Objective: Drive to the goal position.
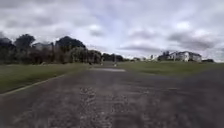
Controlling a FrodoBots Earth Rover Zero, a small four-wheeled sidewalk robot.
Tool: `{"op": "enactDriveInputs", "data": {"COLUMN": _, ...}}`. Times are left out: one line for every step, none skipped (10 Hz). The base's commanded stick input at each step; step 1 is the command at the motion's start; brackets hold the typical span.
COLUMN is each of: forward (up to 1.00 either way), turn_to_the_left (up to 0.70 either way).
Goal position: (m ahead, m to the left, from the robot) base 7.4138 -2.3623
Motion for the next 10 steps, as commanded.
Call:
{"op": "enactDriveInputs", "data": {"forward": 0.7, "turn_to_the_left": 0.02}}
{"op": "enactDriveInputs", "data": {"forward": 0.7, "turn_to_the_left": 0.02}}
{"op": "enactDriveInputs", "data": {"forward": 0.7, "turn_to_the_left": 0.02}}
{"op": "enactDriveInputs", "data": {"forward": 0.7, "turn_to_the_left": 0.02}}
{"op": "enactDriveInputs", "data": {"forward": 0.7, "turn_to_the_left": 0.02}}
{"op": "enactDriveInputs", "data": {"forward": 0.7, "turn_to_the_left": 0.02}}
{"op": "enactDriveInputs", "data": {"forward": 0.7, "turn_to_the_left": 0.02}}
{"op": "enactDriveInputs", "data": {"forward": 0.7, "turn_to_the_left": 0.02}}
{"op": "enactDriveInputs", "data": {"forward": 0.7, "turn_to_the_left": 0.02}}
{"op": "enactDriveInputs", "data": {"forward": 0.7, "turn_to_the_left": 0.02}}
